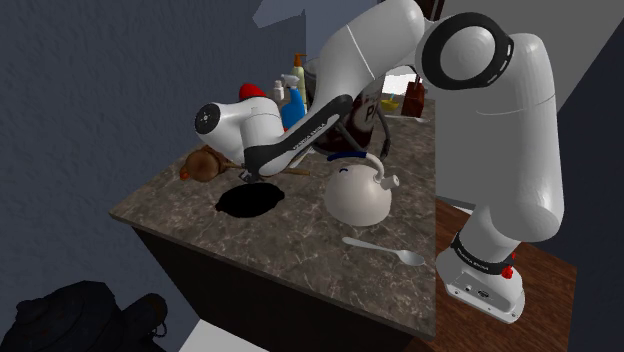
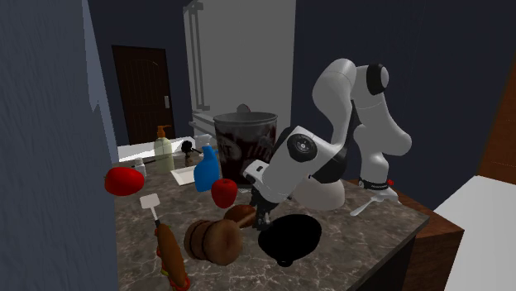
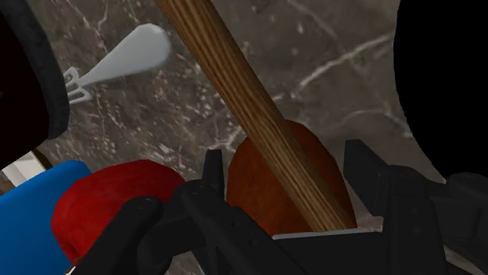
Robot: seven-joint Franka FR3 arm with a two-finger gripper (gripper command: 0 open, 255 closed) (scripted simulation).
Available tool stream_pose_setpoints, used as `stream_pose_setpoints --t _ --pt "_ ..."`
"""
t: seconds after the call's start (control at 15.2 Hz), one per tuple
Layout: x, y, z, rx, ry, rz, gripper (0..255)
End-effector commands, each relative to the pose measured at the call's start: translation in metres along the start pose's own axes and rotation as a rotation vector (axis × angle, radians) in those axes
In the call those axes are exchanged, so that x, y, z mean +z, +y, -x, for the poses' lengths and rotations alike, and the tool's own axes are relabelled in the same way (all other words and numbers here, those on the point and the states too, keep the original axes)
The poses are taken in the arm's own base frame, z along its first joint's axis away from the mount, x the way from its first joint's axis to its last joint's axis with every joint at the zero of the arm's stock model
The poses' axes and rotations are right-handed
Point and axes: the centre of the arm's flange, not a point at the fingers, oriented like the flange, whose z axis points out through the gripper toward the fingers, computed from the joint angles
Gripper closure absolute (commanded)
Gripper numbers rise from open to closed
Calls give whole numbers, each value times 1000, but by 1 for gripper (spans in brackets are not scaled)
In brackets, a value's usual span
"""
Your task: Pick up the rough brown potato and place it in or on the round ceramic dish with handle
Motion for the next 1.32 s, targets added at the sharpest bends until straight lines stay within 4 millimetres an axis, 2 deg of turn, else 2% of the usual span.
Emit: stream_pose_setpoints --t 0.0,0.26,1.25 --pt "0 -1 1 -1 -1 0 255" --pt "1 -1 0 -1 -1 0 255" --pt "-64 42 -15 -1 -1 0 255"
